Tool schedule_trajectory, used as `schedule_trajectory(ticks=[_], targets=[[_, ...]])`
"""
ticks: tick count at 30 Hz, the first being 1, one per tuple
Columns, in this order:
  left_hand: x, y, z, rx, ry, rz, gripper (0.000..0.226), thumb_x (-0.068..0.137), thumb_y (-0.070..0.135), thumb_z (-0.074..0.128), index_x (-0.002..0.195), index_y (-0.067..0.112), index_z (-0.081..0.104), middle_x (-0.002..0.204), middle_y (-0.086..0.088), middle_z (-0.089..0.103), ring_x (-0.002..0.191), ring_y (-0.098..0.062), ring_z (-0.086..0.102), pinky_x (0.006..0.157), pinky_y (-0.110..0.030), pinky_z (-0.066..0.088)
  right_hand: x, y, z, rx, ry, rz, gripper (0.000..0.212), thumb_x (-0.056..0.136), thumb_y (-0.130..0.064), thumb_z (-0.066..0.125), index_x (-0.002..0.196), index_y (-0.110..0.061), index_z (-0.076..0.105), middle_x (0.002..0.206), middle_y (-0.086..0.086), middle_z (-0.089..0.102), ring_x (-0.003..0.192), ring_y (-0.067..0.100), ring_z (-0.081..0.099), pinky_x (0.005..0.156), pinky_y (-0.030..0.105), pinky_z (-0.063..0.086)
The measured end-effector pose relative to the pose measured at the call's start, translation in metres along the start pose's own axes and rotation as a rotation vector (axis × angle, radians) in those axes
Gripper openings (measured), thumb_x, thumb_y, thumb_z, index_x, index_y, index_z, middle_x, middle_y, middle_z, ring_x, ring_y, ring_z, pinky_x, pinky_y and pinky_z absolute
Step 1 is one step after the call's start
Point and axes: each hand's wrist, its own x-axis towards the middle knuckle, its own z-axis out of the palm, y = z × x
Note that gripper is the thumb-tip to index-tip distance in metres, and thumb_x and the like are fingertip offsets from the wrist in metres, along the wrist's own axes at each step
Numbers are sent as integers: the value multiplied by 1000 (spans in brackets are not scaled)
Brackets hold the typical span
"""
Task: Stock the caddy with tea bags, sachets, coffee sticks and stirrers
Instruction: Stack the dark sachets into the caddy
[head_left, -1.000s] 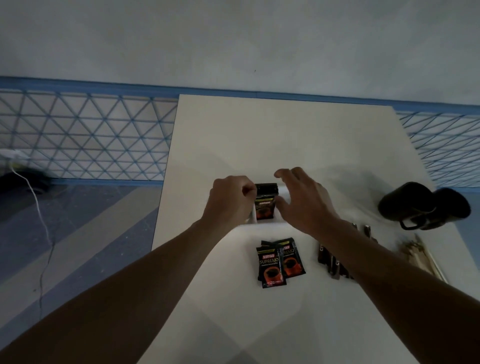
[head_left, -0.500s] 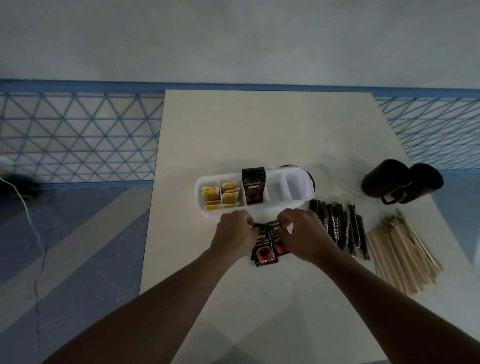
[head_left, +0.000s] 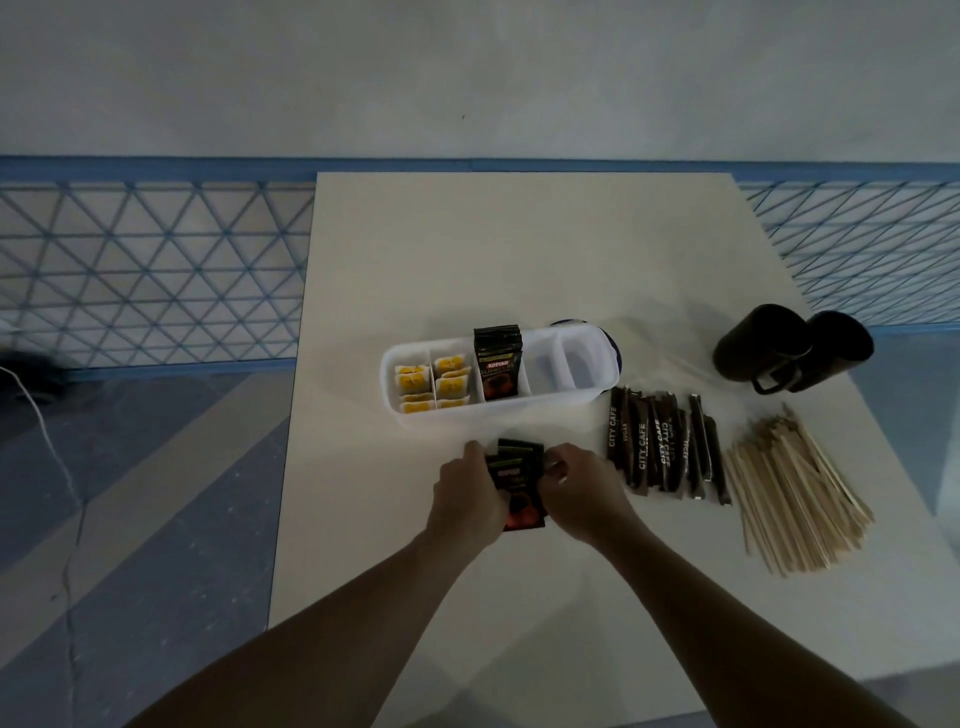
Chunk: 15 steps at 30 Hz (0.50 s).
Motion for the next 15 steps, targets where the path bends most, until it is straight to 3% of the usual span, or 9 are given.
schedule_trajectory(ticks=[4, 7, 11, 15], targets=[[-2, -3, -1, -52, 1, 12, 38, 91, 12, 62, 125, 14, 46, 117, -3, 63, 104, -20, 63, 87, -33, 57, -3, -6, 4, 198, -125, 90, 24, 87, -17, 66, 110, -19, 59, 93, -1, 68, 80, 12, 67, 59, 22, 51], [-2, -6, -2, -60, -6, 46, 32, 92, 12, 62, 121, 15, 49, 114, -2, 64, 103, -19, 64, 88, -32, 56, -2, -7, 6, 285, -191, 108, 15, 91, -14, 66, 104, -20, 62, 88, -4, 69, 76, 3, 66, 57, 14, 46], [0, -8, -5, -82, -41, 45, 32, 92, 16, 63, 122, 16, 51, 114, -2, 65, 102, -19, 64, 88, -33, 56, -1, -7, 7, 305, -212, 108, 13, 96, -13, 58, 104, -19, 67, 88, -3, 73, 76, 4, 69, 61, 16, 48], [4, 3, -20, -120, -184, -103, 27, 97, 26, 56, 119, 13, 48, 103, -4, 64, 80, -18, 66, 61, -25, 55, 1, -10, -2, 328, -170, 51, 16, 96, -9, 57, 102, -16, 70, 90, 0, 74, 86, 13, 70, 73, 28, 55]])
